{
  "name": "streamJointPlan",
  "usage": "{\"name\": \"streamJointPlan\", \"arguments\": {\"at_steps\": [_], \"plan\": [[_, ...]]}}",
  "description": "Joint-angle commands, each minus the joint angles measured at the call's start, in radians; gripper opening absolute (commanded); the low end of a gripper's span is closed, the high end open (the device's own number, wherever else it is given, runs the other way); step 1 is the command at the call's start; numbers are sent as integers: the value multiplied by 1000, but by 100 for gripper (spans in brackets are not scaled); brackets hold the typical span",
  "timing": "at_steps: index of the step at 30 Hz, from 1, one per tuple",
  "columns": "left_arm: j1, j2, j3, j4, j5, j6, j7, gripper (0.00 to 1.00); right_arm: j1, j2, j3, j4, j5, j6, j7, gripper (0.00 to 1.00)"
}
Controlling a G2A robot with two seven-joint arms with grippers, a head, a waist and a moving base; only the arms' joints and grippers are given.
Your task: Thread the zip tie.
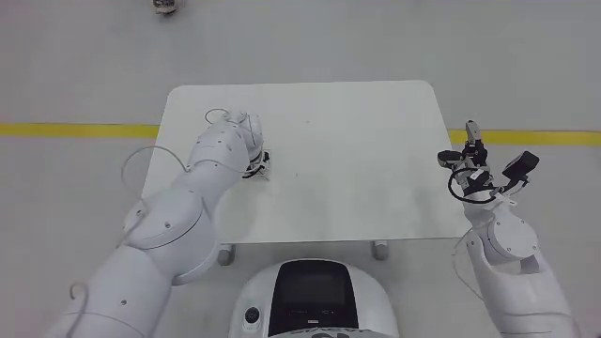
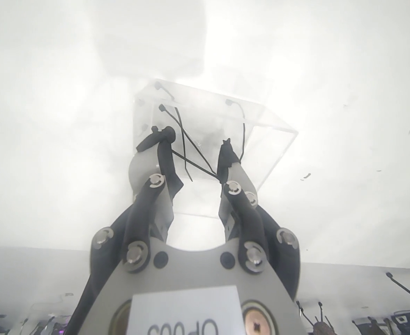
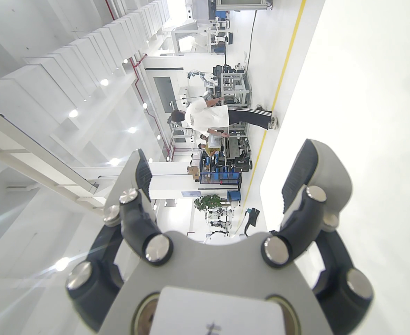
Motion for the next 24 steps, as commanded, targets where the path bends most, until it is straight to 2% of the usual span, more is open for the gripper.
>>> {"name": "streamJointPlan", "arguments": {"at_steps": [1, 7, 10, 14, 20, 24], "plan": [[1, 1, -1, -2, -1, 1, 1, 26, 0, 0, 0, 0, 0, 0, 0, 100], [4, 5, -2, -6, -3, 3, 3, 24, 0, 0, 0, 0, 0, 0, 0, 100], [6, 6, -3, -7, -3, 3, 6, 18, 0, 0, 0, 0, 0, 0, 0, 100], [7, 9, -11, -11, -17, -1, 20, 15, 0, 0, 0, 0, 0, 0, 0, 100], [9, 14, -20, -12, -33, -12, 36, 15, 0, 0, 0, 0, 0, 0, 0, 100], [6, 16, -12, -17, -15, -11, 12, 16, 0, 0, 0, 0, 0, 0, 0, 100]]}}
